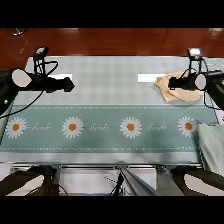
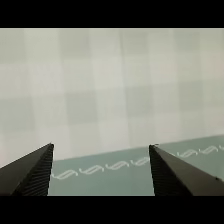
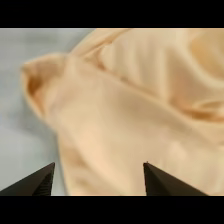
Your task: Fold the shirts.
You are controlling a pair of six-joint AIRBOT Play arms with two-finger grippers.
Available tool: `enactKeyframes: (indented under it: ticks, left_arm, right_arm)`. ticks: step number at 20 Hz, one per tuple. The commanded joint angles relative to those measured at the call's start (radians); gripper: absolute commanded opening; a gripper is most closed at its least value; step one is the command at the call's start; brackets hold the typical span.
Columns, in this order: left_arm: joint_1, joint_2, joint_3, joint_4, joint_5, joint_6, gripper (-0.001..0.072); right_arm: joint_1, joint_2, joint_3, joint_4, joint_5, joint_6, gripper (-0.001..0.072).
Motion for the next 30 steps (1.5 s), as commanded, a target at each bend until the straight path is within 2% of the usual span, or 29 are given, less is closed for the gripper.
enactKeyframes:
  ticks: [1,5,7,9,10,11,12,14,16,18,24,27,30]
  left_arm:
    - [0.020,-0.021,0.000,0.002,0.138,0.003,0.0704]
    - [0.045,-0.057,0.000,0.001,0.143,0.003,0.0703]
    - [0.045,-0.068,0.000,0.000,0.138,0.002,0.0703]
    - [0.045,-0.071,0.000,0.000,0.119,0.002,0.0704]
    - [0.045,-0.071,0.000,-0.006,0.101,0.002,0.0703]
    - [0.046,-0.071,0.005,-0.036,0.070,0.002,0.0703]
    - [0.047,-0.071,0.019,-0.055,0.014,0.003,0.0703]
    - [0.051,-0.070,0.069,-0.056,-0.140,0.013,0.0703]
    - [0.062,-0.062,0.112,-0.051,-0.304,0.075,0.0703]
    - [0.074,-0.016,0.092,-0.061,-0.396,0.111,0.0704]
    - [0.074,0.372,-0.229,-0.198,-0.335,0.131,0.0703]
    - [0.074,0.532,-0.303,-0.276,-0.335,0.131,0.0703]
    - [0.074,0.607,-0.320,-0.278,-0.335,0.115,0.0703]
  right_arm:
    - [-0.124,-0.080,0.057,-0.117,-0.159,0.113,0.0635]
    - [-0.240,-0.275,0.197,-0.051,-0.082,0.071,0.0631]
    - [-0.269,-0.366,0.258,0.028,0.004,0.026,0.0629]
    - [-0.280,-0.430,0.299,0.112,0.114,-0.032,0.0598]
    - [-0.279,-0.446,0.320,0.165,0.180,-0.072,0.0427]
    - [-0.279,-0.447,0.339,0.230,0.222,-0.144,0.0101]
    - [-0.279,-0.435,0.364,0.303,0.249,-0.232,0.0027]
    - [-0.279,-0.370,0.446,0.429,0.295,-0.322,0.0027]
    - [-0.273,-0.267,0.531,0.493,0.302,-0.336,0.0027]
    - [-0.248,-0.148,0.606,0.497,0.297,-0.351,0.0026]
    - [-0.098,0.135,0.796,0.492,0.300,-0.410,0.0025]
    - [0.006,0.196,0.889,0.457,0.304,-0.427,0.0025]
    - [0.129,0.230,0.917,0.457,0.364,-0.439,0.0025]
